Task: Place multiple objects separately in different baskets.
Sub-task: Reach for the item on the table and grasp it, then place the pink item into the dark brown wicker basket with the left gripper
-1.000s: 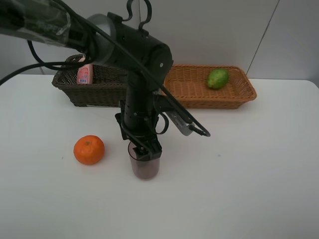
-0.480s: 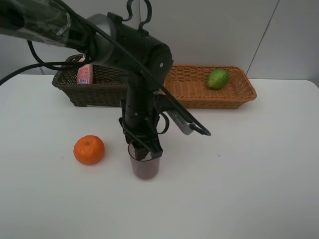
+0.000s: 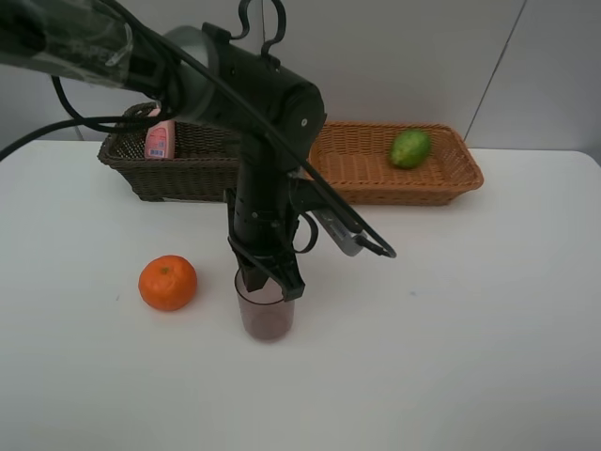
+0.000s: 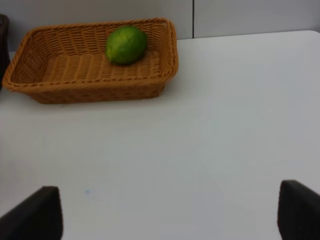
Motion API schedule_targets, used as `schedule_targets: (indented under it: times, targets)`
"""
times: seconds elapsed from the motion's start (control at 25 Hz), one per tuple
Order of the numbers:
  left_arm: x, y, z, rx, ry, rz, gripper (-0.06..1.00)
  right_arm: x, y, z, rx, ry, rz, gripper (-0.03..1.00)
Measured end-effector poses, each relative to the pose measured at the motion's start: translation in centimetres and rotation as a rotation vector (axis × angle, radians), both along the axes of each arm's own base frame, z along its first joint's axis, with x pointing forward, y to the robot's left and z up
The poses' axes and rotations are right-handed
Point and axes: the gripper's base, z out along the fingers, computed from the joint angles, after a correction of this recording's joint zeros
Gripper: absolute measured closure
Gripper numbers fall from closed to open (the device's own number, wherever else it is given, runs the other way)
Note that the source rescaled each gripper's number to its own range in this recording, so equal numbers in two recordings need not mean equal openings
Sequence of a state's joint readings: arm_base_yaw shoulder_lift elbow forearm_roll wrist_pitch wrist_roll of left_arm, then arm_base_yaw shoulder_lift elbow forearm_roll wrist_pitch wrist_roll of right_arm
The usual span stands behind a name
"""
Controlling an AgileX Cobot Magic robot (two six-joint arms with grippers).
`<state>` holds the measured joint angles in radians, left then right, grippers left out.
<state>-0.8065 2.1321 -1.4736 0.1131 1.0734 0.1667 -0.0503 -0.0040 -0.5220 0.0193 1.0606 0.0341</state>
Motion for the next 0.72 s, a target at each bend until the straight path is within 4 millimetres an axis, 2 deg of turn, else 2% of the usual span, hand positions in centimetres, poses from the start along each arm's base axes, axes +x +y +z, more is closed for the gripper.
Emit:
schedule_targets:
  times: [0.72]
  targets:
    - [-0.01, 0.02, 0.26, -0.003, -0.005, 0.003, 0.94, 0.0, 0.0, 0.0, 0.0, 0.0, 0.0, -0.03]
